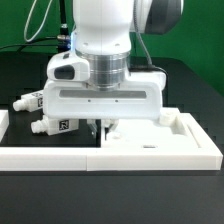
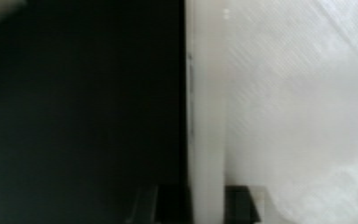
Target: Assemble one leg
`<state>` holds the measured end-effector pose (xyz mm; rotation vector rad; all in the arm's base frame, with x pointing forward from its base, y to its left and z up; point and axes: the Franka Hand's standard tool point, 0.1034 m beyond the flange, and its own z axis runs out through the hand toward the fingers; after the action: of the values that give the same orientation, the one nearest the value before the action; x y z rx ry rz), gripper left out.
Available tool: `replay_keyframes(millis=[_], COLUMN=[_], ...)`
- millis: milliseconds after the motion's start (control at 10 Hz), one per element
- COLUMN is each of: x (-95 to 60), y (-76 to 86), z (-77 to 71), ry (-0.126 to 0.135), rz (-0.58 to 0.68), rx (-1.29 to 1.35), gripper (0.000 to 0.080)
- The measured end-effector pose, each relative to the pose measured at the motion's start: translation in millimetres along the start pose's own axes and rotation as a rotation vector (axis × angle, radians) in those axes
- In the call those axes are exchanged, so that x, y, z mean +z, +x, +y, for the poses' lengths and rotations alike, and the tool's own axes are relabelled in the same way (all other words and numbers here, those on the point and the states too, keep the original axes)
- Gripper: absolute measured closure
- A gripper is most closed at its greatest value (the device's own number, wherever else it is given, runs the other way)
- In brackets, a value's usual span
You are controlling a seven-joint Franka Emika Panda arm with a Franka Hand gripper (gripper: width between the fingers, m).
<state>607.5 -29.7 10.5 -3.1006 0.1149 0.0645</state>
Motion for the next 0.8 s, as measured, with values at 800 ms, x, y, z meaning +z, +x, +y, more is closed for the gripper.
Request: replay_keyframes(millis=[800], x=[-2.3], y=[-1.7], z=[-7.8], ry=[0.022], rz=[-0.068], rx=[-0.048], gripper=[0.0518])
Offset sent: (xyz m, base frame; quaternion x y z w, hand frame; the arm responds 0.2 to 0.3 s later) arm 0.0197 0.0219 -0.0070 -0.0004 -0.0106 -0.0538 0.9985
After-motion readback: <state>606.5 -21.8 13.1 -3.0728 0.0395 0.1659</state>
